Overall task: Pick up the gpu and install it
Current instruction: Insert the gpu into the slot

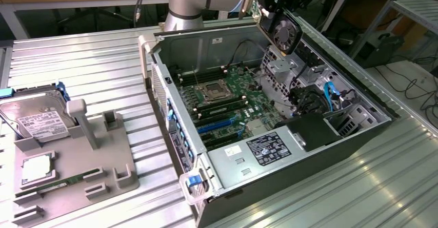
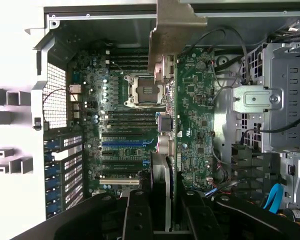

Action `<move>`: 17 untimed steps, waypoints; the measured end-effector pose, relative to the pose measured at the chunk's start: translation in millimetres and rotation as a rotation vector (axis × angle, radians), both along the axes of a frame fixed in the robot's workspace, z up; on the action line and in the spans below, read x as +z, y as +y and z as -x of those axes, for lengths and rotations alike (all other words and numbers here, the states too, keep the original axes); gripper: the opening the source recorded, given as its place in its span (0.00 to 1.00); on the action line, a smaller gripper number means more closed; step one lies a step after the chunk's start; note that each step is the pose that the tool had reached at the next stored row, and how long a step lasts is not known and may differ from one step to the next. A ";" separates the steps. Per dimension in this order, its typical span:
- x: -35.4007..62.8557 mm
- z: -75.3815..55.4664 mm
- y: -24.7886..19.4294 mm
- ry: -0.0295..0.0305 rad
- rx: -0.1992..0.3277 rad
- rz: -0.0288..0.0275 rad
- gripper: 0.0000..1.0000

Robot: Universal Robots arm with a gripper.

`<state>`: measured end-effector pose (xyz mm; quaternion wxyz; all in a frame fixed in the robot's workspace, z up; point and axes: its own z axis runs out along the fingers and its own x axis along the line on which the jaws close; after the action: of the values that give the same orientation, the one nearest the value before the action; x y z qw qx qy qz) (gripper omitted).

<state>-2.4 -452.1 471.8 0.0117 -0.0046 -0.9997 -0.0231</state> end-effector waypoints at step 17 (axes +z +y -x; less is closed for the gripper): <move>0.0 0.0 0.0 0.0000 0.069 0.0000 0.27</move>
<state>-2.5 -452.2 471.8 0.0125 0.0300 -0.9992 -0.0227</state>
